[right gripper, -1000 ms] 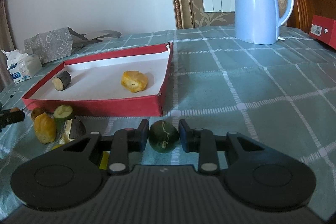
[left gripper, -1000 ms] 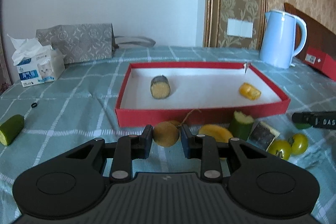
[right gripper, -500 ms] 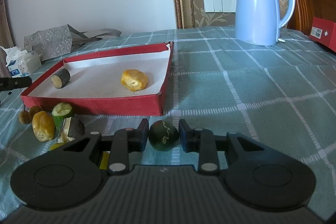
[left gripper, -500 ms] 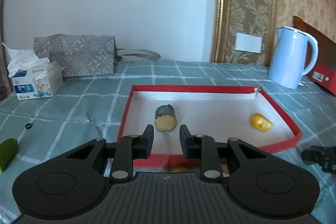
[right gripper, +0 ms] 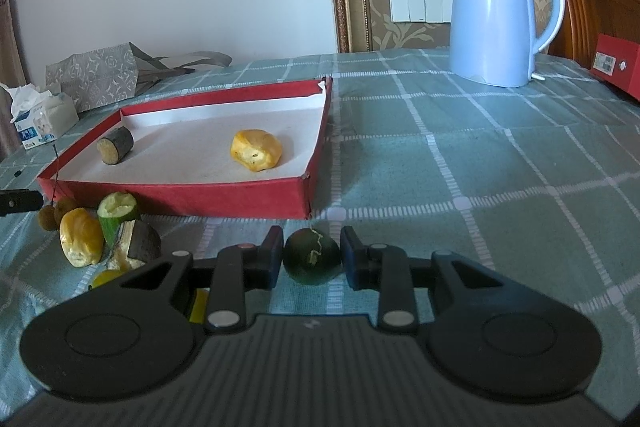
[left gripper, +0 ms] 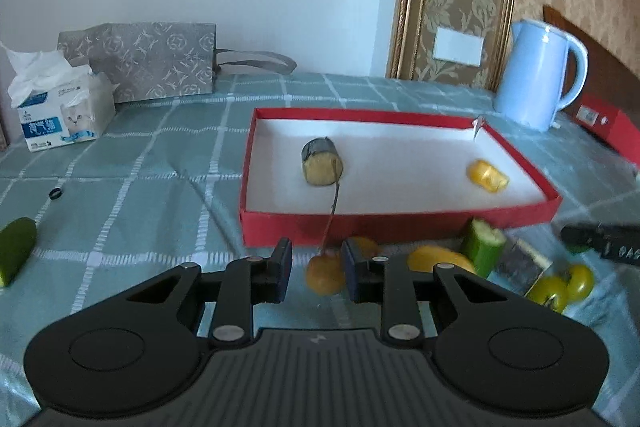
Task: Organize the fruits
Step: 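Drop the brown fruit into the tray with left tool while the right tool holds pear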
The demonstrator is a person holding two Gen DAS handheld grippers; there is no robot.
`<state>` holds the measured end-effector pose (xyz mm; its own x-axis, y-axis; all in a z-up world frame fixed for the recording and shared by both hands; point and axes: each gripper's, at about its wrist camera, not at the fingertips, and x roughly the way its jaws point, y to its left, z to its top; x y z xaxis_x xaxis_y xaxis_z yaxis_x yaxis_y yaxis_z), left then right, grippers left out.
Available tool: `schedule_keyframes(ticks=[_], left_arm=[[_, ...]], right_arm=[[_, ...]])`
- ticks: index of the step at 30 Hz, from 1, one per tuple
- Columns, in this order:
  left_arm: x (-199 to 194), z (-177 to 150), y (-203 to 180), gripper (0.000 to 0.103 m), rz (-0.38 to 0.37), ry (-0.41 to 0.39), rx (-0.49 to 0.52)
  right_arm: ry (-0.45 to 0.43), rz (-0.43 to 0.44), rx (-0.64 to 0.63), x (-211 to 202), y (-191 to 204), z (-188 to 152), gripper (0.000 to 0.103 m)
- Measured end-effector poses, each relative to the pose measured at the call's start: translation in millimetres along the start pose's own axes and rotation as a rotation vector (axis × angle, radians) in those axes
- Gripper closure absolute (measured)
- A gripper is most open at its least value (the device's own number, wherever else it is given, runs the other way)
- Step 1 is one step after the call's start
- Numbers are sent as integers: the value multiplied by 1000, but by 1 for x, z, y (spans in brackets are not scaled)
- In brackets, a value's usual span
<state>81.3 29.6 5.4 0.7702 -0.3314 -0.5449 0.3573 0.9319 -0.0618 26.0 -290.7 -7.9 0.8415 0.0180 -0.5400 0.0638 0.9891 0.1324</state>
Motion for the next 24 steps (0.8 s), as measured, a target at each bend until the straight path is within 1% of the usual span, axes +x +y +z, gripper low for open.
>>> schedule_keyframes(ticks=[10,13,15,17,18,22,23,24], left_arm=[[13,-3,-10,77,-24,44,44],[14,-3,-8,77,-31,49,36],[15,-5,-7,76,-37,70,28],[17,-9,-7,76,-29,88,43],[16,-10,-9,76,-19,87,57],[17,-11,-10,77,1,80,60],[17,-11,-11,79,10,74,62],[16,-11,-12,79,26,67,69]], right_arm=[[4,2,3,1,0,0,74],[6,2,3,2,0,1,74],[6,3,4,2,-1,1,74],[8,3,5,2,0,1,74],[10,3,5,3,0,1,74],[22,7,10,5,0,1,74],[23,7,10,5,0,0,74],[23,8,10,5,-1,0,74]])
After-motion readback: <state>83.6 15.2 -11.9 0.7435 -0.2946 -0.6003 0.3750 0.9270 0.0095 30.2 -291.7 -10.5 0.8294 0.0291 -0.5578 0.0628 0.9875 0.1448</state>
